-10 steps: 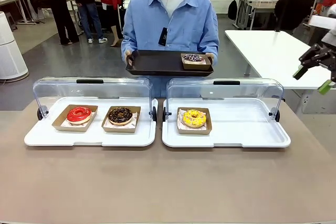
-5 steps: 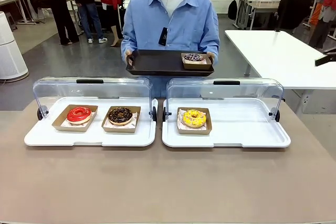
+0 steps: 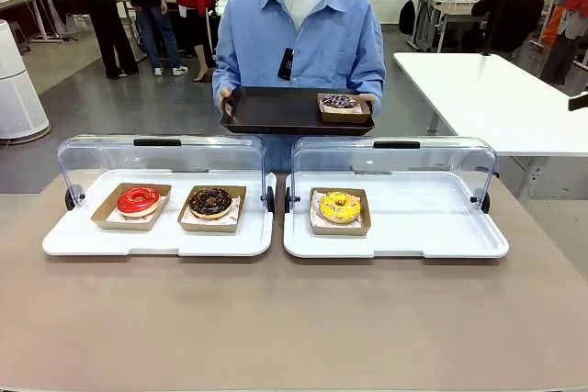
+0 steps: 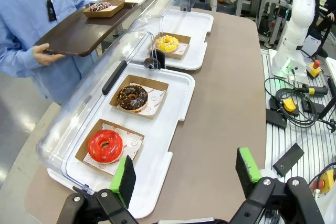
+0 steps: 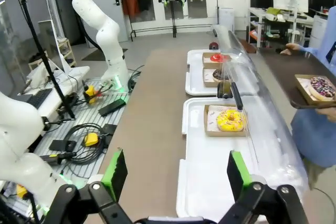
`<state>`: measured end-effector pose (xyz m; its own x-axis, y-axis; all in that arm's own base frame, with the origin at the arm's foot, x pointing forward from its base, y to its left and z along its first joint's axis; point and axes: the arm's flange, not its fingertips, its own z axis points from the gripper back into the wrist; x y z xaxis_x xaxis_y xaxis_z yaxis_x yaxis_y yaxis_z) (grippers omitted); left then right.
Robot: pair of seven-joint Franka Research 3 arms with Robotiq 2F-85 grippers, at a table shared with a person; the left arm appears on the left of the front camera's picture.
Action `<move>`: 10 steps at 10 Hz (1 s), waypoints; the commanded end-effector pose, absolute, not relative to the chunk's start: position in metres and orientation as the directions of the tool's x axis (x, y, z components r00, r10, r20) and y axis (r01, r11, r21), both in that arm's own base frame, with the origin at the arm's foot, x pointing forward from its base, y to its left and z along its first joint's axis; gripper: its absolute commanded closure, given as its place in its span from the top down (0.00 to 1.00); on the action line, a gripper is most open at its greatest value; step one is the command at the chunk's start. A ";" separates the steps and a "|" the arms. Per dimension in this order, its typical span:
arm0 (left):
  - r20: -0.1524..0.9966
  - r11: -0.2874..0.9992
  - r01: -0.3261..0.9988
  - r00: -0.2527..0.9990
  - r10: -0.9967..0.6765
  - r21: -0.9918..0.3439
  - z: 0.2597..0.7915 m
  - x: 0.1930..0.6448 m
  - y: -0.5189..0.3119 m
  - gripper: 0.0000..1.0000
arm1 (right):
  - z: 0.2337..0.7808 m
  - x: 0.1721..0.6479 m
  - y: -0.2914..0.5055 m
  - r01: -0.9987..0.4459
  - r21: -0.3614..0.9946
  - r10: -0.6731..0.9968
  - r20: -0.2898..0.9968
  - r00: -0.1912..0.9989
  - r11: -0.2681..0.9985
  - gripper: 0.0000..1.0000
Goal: Provide the desired donut to the person.
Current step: Pick up and lift the Paper togo box containing the Donut pointed at by the person.
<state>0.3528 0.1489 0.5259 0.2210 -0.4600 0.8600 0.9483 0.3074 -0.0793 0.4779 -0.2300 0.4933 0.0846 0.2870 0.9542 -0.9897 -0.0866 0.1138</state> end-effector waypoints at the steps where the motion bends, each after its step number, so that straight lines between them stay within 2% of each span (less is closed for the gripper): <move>1: 0.871 0.307 0.949 0.209 -0.444 -0.071 0.528 0.353 0.149 1.00 | 0.482 0.462 -0.215 -0.986 0.148 0.335 0.935 0.113 -0.079 1.00; 8: 0.871 0.307 0.949 0.209 -0.444 -0.071 0.528 0.353 0.149 1.00 | 0.465 0.458 -0.219 -0.985 0.169 0.427 0.893 0.143 -0.022 1.00; 10: 0.871 0.307 0.949 0.209 -0.444 -0.071 0.528 0.353 0.149 1.00 | 0.468 0.461 -0.230 -0.982 0.184 0.379 0.913 0.151 -0.052 1.00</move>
<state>0.3528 0.1489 0.5259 0.2210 -0.4600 0.8600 0.9483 0.3072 -0.0794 0.4627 -0.2298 0.4678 0.1492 0.3873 0.9098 -0.9830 -0.0410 0.1787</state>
